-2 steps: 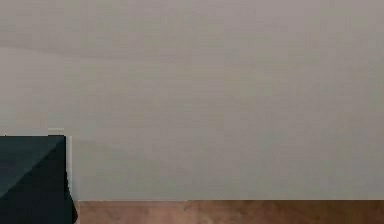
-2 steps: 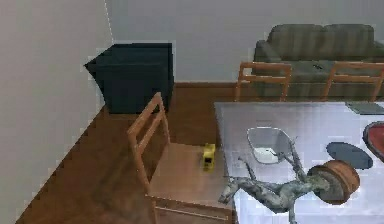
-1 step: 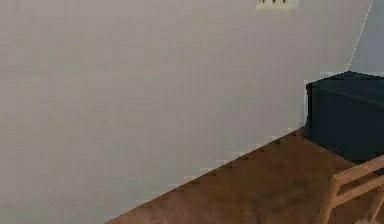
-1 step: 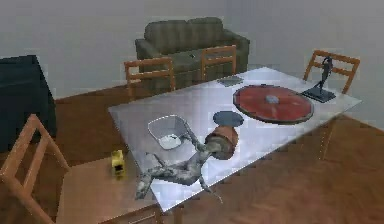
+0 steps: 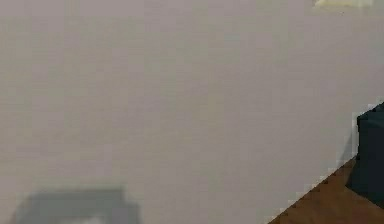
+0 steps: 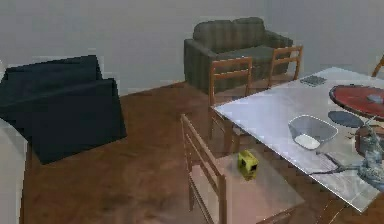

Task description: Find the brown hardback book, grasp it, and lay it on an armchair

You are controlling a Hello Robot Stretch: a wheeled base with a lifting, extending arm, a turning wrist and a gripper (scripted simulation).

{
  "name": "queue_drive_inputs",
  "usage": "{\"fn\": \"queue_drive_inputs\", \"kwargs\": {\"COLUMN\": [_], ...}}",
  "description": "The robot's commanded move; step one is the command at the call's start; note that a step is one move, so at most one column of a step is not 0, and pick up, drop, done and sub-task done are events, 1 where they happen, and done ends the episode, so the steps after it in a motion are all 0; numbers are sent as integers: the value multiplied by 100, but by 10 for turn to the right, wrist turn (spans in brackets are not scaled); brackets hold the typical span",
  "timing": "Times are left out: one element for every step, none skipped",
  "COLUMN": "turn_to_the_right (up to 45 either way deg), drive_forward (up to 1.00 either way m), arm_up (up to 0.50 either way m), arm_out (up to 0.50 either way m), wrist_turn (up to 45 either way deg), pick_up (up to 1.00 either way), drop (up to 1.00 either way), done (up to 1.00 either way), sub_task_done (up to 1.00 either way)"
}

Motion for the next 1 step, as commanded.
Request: {"fn": "queue_drive_inputs", "kwargs": {"turn_to_the_right": [450], "drive_forward": [0], "arm_up": [0], "arm_out": [0], "wrist_turn": [0], "pick_up": [0], "drop": [0], "done": [0], "sub_task_done": [0]}}
